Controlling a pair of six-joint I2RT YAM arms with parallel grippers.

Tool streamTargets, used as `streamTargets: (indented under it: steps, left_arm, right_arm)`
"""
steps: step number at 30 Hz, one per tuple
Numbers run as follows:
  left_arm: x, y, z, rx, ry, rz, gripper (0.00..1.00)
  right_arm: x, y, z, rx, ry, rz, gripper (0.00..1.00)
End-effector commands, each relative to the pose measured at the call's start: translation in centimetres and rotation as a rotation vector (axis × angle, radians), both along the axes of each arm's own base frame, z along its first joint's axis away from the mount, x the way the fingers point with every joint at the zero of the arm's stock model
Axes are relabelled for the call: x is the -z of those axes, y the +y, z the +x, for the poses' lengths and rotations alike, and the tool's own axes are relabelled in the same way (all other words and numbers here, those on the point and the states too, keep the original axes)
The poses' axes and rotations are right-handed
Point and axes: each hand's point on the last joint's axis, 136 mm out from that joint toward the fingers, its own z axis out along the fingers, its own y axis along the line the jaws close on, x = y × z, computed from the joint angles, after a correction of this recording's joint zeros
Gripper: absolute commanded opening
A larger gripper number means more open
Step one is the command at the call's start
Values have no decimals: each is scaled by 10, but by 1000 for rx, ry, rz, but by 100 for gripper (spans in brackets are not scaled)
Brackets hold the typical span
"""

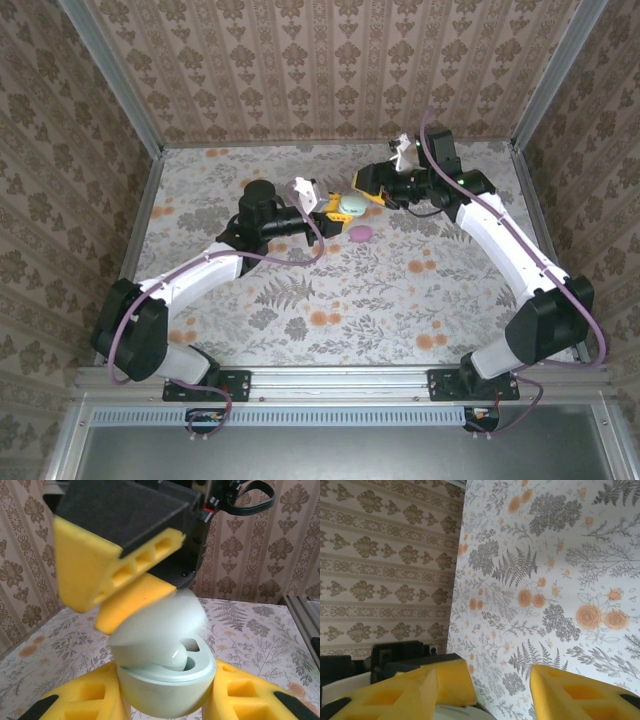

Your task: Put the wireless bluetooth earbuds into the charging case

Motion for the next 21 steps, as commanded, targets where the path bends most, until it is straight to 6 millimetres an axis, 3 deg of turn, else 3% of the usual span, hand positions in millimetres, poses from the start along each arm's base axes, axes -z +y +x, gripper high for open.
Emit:
streamTargets:
  steps: [1,7,8,13,21]
  left_arm:
    - [-19,-5,1,9,-44,-35,30]
    - [-14,-5,1,9,-31,-29,30]
    - [-12,-5,1,4,-25,-21,29]
    - [30,-4,7,-25,51,40,30]
    - [96,-17,6,-25,139,144,30]
  right_arm:
    - [-7,-1,-19,-33,-11,9,54]
    - [3,-16,-15,48,-22,-45,54]
    - [-7,-23,-19,80,-64,-52,54]
    - [6,-61,-15,258,-89,-138,55]
    - [37,-80,-19,324,-21,-145,55]
